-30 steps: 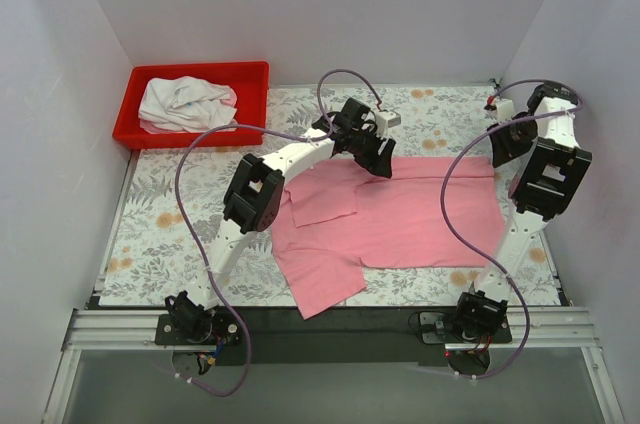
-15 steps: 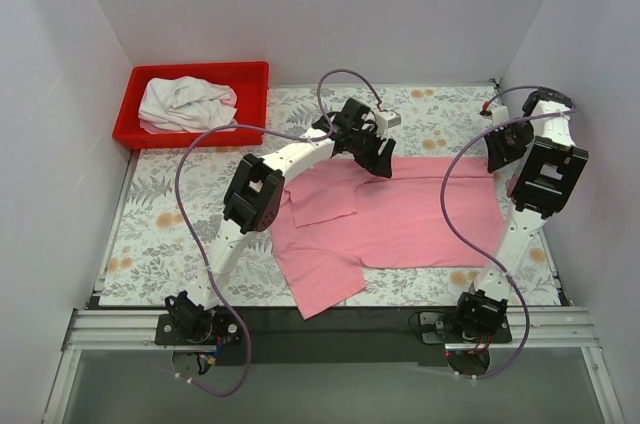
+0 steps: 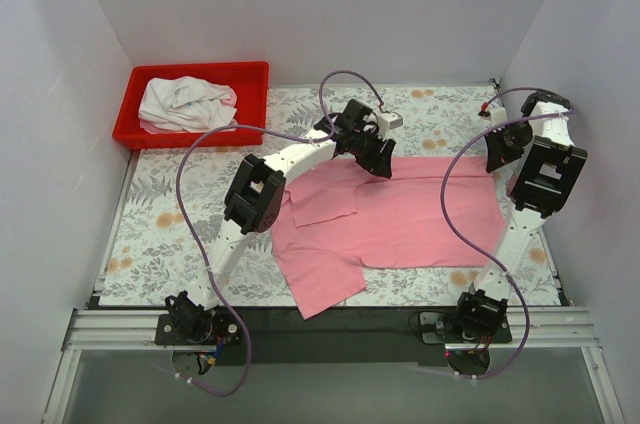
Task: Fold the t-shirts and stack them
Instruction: Fold the tshirt
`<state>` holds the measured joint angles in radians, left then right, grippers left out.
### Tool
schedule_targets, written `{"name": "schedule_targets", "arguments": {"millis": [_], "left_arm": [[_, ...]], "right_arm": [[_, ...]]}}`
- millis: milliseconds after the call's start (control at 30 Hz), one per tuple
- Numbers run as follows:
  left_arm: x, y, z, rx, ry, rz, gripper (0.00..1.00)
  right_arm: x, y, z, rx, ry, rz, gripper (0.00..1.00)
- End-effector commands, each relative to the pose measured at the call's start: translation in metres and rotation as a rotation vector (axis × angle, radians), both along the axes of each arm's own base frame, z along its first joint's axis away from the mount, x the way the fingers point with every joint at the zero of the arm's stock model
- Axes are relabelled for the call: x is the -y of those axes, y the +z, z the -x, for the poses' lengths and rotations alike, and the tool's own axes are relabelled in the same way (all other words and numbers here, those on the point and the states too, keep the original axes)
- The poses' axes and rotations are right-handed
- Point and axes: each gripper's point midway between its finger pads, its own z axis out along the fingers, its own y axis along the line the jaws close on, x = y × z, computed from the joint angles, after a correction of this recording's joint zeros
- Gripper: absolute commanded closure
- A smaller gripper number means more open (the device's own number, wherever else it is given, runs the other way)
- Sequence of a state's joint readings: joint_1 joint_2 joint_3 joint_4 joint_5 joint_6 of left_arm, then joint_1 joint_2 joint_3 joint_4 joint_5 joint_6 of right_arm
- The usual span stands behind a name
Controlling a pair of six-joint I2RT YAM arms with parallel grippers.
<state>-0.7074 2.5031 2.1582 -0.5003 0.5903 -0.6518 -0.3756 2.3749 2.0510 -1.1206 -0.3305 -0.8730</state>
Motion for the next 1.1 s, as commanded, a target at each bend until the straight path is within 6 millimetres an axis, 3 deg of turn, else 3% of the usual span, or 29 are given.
{"name": "schedule_targets", "arguments": {"millis": [0, 300, 433, 667, 933, 1067], "left_arm": [[0.006, 0.002, 0.002, 0.019, -0.019, 0.006, 0.60], [0.005, -0.007, -0.003, 0.041, 0.012, -0.029, 0.65], [0.003, -0.006, -0.009, 0.065, 0.033, -0.043, 0.64], [0.006, 0.018, -0.021, 0.134, 0.060, -0.012, 0.64], [0.007, 0.026, -0.030, 0.176, 0.084, -0.005, 0.65], [0.007, 0.042, -0.031, 0.199, 0.078, 0.021, 0.66]], "right_arm": [[-0.005, 0.019, -0.002, 0.048, 0.033, -0.016, 0.82], [-0.005, 0.026, 0.005, 0.055, 0.054, -0.008, 0.98], [-0.006, 0.028, 0.005, 0.060, 0.055, -0.009, 0.99], [-0.006, 0.029, 0.005, 0.063, 0.058, -0.004, 0.99], [-0.006, 0.030, 0.006, 0.063, 0.058, -0.007, 0.99], [-0.004, 0.030, 0.005, 0.068, 0.058, -0.005, 0.99]]}}
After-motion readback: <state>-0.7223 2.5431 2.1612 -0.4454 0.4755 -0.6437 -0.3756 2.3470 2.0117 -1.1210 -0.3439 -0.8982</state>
